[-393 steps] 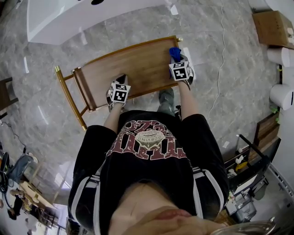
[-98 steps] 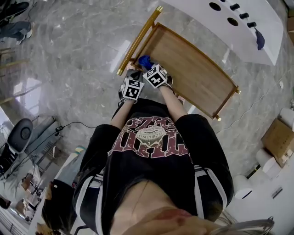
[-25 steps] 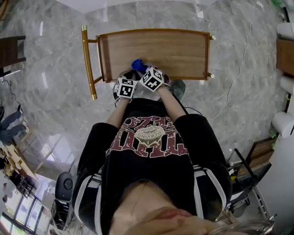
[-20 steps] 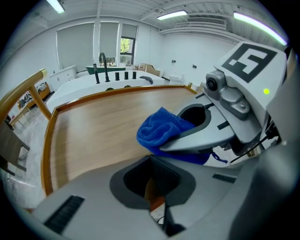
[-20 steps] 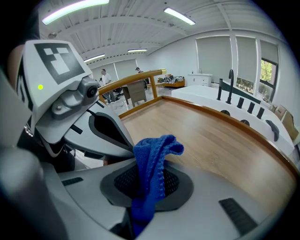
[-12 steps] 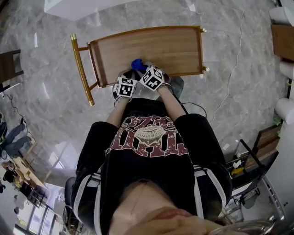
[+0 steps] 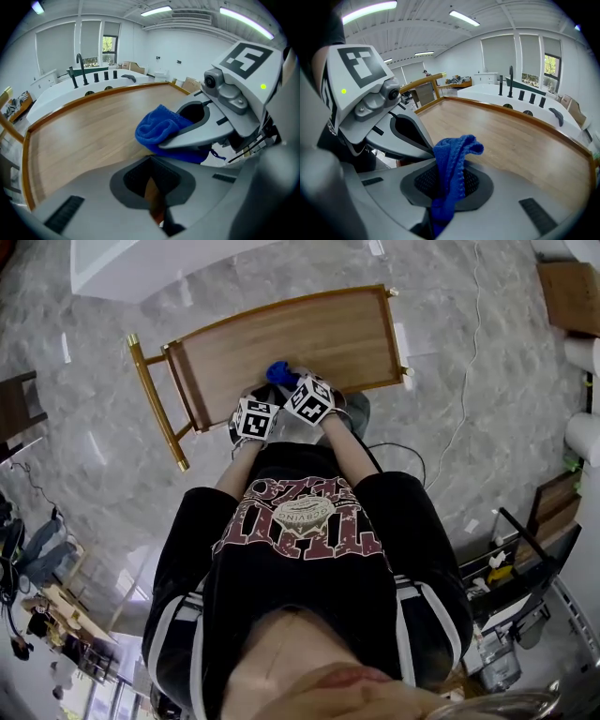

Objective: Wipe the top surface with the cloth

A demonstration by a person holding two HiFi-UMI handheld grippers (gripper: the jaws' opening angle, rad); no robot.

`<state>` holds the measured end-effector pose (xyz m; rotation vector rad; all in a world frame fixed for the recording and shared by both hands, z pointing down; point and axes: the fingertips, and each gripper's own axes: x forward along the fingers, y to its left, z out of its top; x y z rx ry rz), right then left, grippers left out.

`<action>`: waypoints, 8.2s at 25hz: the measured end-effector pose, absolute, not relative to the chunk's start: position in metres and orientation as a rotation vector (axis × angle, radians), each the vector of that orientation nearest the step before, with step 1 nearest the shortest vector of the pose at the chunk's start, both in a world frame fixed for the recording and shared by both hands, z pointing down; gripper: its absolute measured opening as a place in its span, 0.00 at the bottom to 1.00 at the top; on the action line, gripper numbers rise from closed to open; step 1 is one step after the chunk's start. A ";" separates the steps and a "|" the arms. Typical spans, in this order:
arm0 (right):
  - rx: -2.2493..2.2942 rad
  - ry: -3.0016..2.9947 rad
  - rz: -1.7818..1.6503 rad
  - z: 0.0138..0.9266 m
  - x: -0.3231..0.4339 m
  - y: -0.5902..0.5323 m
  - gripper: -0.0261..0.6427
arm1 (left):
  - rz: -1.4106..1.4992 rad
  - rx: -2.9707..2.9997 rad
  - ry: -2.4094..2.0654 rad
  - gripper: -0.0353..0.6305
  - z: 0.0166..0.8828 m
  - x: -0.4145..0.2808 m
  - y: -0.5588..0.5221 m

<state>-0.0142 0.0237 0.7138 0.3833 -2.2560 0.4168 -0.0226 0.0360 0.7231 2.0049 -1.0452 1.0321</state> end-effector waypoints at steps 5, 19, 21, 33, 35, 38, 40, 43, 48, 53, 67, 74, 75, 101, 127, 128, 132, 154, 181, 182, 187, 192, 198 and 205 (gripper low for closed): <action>0.421 -2.247 0.447 0.715 -0.001 0.019 0.13 | 1.053 2.020 -1.003 0.12 0.725 -0.009 0.033; 0.531 -2.221 0.495 0.715 0.039 0.003 0.13 | 1.088 2.107 -0.906 0.12 0.723 0.030 0.020; 0.554 -2.216 0.502 0.715 0.045 0.002 0.13 | 1.089 2.115 -0.896 0.12 0.723 0.034 0.019; 0.664 -2.184 0.538 0.711 0.086 -0.006 0.13 | 1.100 2.161 -0.845 0.12 0.716 0.062 0.015; 0.677 -2.176 0.540 0.712 0.092 -0.007 0.13 | 1.101 2.167 -0.832 0.12 0.717 0.066 0.015; 0.699 -2.163 0.539 0.713 0.099 -0.009 0.13 | 1.110 2.178 -0.812 0.12 0.719 0.070 0.014; 0.715 -2.153 0.542 0.713 0.106 -0.011 0.13 | 1.119 2.192 -0.797 0.12 0.718 0.074 0.013; 0.738 -2.138 0.548 0.712 0.116 -0.014 0.13 | 1.125 2.207 -0.781 0.12 0.716 0.081 0.013; 0.766 -2.114 0.549 0.712 0.129 -0.018 0.13 | 1.135 2.211 -0.762 0.12 0.717 0.087 0.011; 0.815 -2.086 0.558 0.713 0.147 -0.023 0.13 | 1.162 2.210 -0.749 0.12 0.721 0.087 0.011; 1.007 -1.981 0.625 0.714 0.205 -0.032 0.13 | 1.188 2.181 -0.790 0.12 0.722 0.088 0.012; 1.092 -1.913 0.660 0.712 0.235 -0.034 0.13 | 1.139 2.160 -0.810 0.12 0.721 0.086 0.010; 1.105 -1.903 0.655 0.711 0.239 -0.035 0.13 | 1.132 2.161 -0.811 0.12 0.721 0.086 0.010; 1.190 -1.753 0.595 0.711 0.288 -0.028 0.13 | 1.017 2.178 -0.876 0.12 0.720 0.087 0.008; 0.858 -2.256 0.587 0.660 0.106 -0.055 0.13 | 0.816 2.241 -1.085 0.12 0.653 0.042 -0.030; 0.854 -2.286 0.583 0.652 0.095 -0.059 0.13 | 0.810 2.248 -1.101 0.12 0.648 0.037 -0.034; 0.850 -2.397 0.555 0.619 0.061 -0.075 0.13 | 0.777 2.305 -1.178 0.12 0.617 0.025 -0.048; 1.029 -2.799 0.184 0.398 0.011 -0.106 0.13 | 0.350 2.537 -1.511 0.12 0.393 -0.016 -0.094; 1.135 -2.910 -0.048 0.278 0.001 -0.099 0.13 | 0.193 2.640 -1.712 0.12 0.280 -0.031 -0.085; 1.132 -2.911 -0.050 0.278 -0.001 -0.099 0.13 | 0.195 2.639 -1.713 0.12 0.281 -0.032 -0.085; 1.118 -2.924 -0.055 0.277 -0.005 -0.097 0.13 | 0.192 2.631 -1.716 0.12 0.283 -0.034 -0.086; 1.114 -2.924 -0.058 0.277 -0.008 -0.096 0.13 | 0.180 2.630 -1.705 0.12 0.283 -0.035 -0.085; 1.105 -2.919 -0.049 0.280 -0.012 -0.098 0.13 | 0.176 2.624 -1.714 0.12 0.284 -0.040 -0.087; 1.098 -2.918 -0.046 0.279 -0.012 -0.099 0.13 | 0.176 2.629 -1.701 0.12 0.285 -0.039 -0.088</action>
